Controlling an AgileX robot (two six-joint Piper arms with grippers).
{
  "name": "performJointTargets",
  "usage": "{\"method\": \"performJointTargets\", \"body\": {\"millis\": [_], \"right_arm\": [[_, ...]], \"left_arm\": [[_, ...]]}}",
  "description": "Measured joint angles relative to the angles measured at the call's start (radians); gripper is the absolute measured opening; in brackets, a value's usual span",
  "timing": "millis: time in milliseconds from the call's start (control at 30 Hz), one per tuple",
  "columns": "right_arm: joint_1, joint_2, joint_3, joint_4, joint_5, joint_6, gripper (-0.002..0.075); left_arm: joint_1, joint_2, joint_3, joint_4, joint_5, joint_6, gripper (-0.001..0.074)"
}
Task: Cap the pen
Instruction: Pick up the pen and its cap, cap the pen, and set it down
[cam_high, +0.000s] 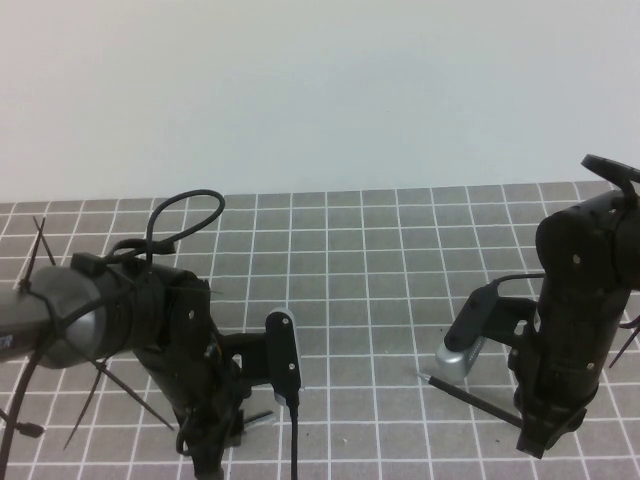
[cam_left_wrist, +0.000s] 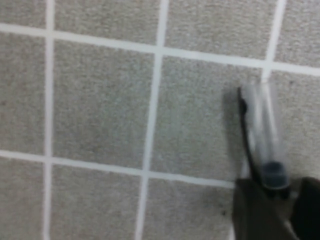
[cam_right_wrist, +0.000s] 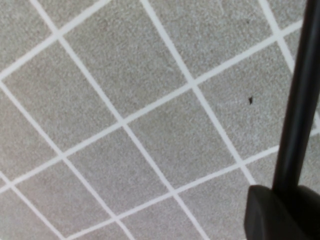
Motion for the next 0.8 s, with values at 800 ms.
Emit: {"method": "performJointTargets", "body": {"millis": [800], "right_arm": [[0.0,0.0,0.0,0.05,0.03,0.0,-0.0003]], "left_arm": [[0.0,0.001,-0.19,0.129,0.231,-0.016,0.0029]]}}
